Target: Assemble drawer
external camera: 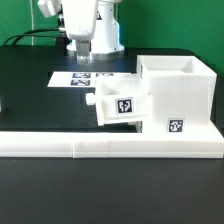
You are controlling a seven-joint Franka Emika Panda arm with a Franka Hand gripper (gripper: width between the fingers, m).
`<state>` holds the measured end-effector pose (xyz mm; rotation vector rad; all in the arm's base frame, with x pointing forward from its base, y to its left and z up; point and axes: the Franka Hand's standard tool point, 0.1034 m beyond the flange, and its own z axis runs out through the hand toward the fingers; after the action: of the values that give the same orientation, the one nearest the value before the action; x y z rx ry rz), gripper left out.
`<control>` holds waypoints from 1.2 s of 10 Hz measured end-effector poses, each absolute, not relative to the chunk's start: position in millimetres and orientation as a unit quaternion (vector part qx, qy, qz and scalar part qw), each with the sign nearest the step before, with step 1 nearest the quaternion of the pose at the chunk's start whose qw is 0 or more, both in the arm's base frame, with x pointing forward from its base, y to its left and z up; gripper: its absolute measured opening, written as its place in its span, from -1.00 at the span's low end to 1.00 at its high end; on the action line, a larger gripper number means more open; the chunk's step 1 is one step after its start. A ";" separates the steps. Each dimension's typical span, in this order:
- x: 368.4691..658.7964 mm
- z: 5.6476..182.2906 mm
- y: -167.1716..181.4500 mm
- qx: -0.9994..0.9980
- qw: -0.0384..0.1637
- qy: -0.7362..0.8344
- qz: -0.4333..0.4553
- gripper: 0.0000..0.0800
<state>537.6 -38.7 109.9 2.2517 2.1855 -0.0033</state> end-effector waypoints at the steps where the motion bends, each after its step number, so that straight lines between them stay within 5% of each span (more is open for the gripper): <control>1: 538.6 110.3 -45.0 0.708 -0.005 0.706 0.003 0.62; 2: 552.0 113.1 -56.4 0.697 -0.023 0.717 0.019 0.62; 5: 556.4 83.9 -75.3 0.688 -0.078 0.720 0.052 0.62; 8: 551.3 65.3 -66.3 0.703 -0.096 0.703 0.050 0.62; 12: 554.4 58.5 -40.3 0.729 -0.094 0.677 0.048 0.62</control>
Offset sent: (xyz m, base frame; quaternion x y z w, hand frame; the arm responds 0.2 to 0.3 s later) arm 0.0158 0.0095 -0.0301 0.0121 0.1660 -0.0254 0.9857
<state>554.4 -40.3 58.5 2.4364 2.2629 0.1620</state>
